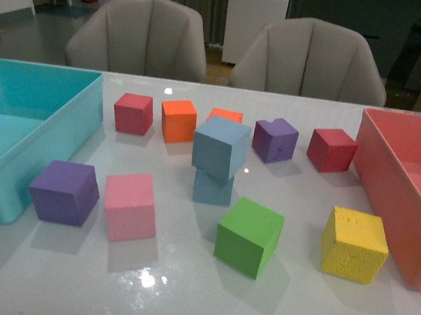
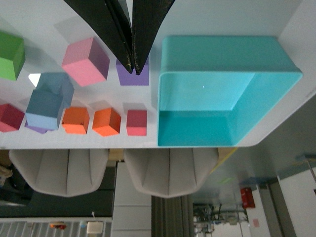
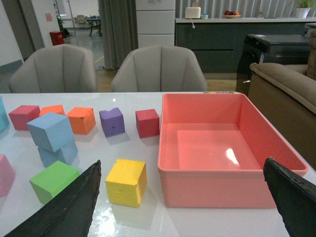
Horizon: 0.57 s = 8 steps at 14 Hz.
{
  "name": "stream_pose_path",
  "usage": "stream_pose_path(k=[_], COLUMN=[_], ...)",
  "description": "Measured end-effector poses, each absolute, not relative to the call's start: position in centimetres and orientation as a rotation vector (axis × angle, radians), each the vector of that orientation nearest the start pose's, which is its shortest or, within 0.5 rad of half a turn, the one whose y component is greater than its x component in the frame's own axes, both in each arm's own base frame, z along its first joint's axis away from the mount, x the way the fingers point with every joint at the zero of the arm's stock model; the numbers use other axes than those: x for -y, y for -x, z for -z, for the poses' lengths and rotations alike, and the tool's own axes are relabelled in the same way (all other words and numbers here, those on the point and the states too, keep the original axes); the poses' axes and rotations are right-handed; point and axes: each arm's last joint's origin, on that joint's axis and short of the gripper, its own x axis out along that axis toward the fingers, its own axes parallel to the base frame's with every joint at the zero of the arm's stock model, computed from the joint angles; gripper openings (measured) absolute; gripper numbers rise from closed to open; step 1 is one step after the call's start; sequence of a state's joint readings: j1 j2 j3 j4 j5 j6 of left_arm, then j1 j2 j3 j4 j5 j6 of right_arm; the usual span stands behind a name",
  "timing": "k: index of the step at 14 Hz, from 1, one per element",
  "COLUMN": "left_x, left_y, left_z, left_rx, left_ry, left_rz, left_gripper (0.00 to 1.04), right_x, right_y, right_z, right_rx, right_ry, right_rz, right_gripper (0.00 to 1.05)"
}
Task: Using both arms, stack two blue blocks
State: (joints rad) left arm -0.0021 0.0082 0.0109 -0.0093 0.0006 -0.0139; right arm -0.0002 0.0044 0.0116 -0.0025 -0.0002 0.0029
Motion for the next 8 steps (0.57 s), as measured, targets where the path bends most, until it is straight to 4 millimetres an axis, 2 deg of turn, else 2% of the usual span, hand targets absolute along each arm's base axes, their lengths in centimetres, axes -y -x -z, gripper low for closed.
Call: stream_pose_path(k=[3,8], left_x=[0.02,0.02], left_y=[-9.75,-9.75], left_z=[-16.64,-16.64], left_rx=[0.0,0.0], left_ry=[0.014,0.014], left_rz=[0.002,0.002], left_gripper=[0.02,0.64], right_x=[0.0,0.0], right_y=[-9.73,-9.73], right_z=[-16.68,-16.68], right_rx=[0.004,0.004], right_ry=[-0.003,-0.003], right_rz=[0.0,0.0], right_gripper=[0.98,0.98])
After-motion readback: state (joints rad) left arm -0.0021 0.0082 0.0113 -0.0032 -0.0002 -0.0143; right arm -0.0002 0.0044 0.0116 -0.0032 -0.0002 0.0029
